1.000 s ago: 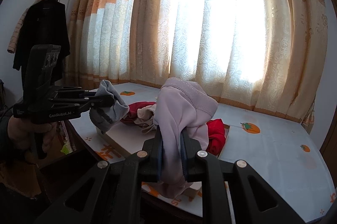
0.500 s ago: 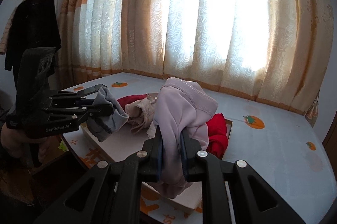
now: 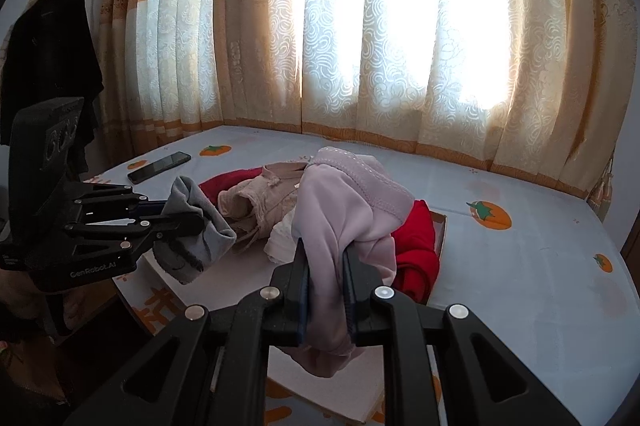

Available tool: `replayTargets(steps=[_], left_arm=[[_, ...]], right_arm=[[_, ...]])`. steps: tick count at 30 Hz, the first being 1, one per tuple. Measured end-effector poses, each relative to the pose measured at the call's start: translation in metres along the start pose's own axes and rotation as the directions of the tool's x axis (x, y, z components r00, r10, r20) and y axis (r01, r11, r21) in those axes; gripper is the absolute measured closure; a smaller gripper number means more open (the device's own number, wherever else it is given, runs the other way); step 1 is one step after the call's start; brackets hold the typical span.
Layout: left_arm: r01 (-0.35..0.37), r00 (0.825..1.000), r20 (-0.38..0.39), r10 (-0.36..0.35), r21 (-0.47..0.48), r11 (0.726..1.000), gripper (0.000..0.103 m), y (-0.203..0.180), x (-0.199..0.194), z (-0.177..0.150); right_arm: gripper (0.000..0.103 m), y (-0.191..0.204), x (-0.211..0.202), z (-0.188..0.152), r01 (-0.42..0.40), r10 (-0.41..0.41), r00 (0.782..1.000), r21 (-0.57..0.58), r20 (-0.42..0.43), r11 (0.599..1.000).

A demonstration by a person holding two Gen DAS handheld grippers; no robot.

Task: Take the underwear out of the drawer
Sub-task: 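Carry the grey sock and pink garment over the beige tray with both grippers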

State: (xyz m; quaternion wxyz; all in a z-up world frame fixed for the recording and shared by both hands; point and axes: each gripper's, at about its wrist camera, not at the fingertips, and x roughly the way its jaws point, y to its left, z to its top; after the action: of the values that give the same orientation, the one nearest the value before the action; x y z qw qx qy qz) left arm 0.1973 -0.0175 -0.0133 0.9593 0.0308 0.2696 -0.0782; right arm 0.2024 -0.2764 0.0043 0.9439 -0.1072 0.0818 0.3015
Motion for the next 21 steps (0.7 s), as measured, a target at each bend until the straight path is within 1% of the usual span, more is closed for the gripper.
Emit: replayTargets(steps=[14, 19, 21], left_arm=[[0.011, 0.999, -0.052, -0.011, 0.000, 1.000, 0.090, -0.002, 0.016, 0.003], [0.012, 0.996, -0.087, -0.012, 0.003, 1.000, 0.090, -0.004, 0.024, 0.004], [0.014, 0.995, -0.103, -0.014, 0.000, 1.000, 0.090, -0.003, 0.027, 0.004]], right_arm=[[0.087, -0.006, 0.019, -0.001, 0.027, -0.027, 0.998, 0.002, -0.057, 1.000], [0.087, -0.009, 0.027, 0.000, 0.021, -0.019, 0.996, 0.023, -0.085, 1.000], [0.087, -0.007, 0.032, 0.000, 0.014, -0.011, 0.994, 0.026, -0.109, 1.000]])
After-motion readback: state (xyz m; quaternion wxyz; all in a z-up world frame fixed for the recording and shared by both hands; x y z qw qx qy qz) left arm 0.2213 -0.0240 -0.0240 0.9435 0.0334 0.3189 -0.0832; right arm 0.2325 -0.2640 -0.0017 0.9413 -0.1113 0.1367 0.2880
